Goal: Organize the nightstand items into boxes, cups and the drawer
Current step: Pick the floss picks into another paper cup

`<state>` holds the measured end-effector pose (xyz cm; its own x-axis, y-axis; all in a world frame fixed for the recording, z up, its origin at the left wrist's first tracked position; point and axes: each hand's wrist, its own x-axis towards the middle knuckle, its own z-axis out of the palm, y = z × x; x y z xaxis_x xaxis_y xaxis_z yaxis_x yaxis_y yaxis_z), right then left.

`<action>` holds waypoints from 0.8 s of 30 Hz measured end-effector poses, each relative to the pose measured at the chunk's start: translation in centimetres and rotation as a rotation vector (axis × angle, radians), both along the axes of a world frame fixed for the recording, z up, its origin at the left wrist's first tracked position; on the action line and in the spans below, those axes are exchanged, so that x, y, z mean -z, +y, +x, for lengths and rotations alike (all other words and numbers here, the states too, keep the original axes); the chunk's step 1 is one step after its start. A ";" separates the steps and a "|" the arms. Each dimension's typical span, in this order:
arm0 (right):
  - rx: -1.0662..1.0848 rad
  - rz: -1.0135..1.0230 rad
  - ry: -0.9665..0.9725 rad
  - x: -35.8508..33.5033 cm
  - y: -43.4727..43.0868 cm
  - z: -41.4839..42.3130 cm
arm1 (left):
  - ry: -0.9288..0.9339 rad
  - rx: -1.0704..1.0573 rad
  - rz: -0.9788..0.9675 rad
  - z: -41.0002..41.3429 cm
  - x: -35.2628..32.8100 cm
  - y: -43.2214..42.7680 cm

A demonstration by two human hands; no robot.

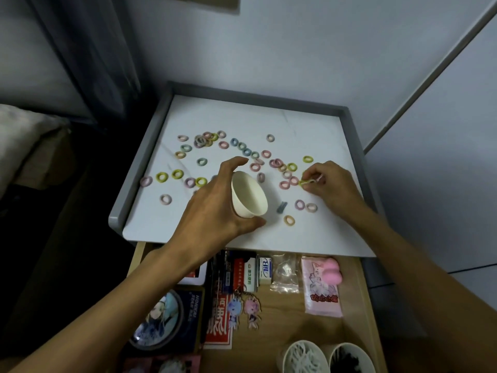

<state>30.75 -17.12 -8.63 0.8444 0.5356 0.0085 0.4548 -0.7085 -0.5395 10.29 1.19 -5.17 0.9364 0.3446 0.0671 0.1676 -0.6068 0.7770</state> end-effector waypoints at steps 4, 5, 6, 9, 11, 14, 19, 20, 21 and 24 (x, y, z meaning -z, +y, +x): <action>-0.004 -0.023 -0.033 0.1 0.7 -0.3 | 0.009 0.011 0.008 -0.2 0.1 -0.1; 0.004 -0.057 -0.029 0.2 0.8 -0.3 | 0.008 0.011 0.008 -0.2 0.1 -0.1; 0.014 -0.103 -0.030 0.1 1.0 -0.4 | 0.004 0.012 0.011 -0.3 0.1 -0.1; 0.045 -0.181 -0.057 -0.3 1.4 -0.9 | 0.002 0.016 0.014 -0.2 0.1 -0.2; 0.065 -0.095 -0.054 -1.8 1.8 -1.8 | -0.001 0.021 0.021 -0.2 0.1 -0.3; -0.048 0.194 0.110 -5.3 2.7 -4.3 | -0.017 0.018 0.014 0.0 0.4 -0.3; -0.484 0.197 0.275 -7.1 4.3 -9.3 | -0.058 0.078 -0.067 0.4 0.5 -1.0; -0.517 0.158 0.261 -6.8 4.4 -9.6 | -0.063 0.091 -0.071 0.4 0.6 -1.1; -0.530 0.153 0.255 -6.6 4.3 -9.6 | -0.066 0.098 -0.070 0.5 0.6 -1.2; -0.457 0.294 0.247 -7.2 3.3 -8.5 | -0.054 0.067 -0.051 0.3 0.7 -1.1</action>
<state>22.22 -13.85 -1.40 0.5247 0.8502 0.0437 0.5145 -0.2758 -0.8119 10.56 0.07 -5.85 0.9530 0.2855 0.1015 0.0854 -0.5745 0.8141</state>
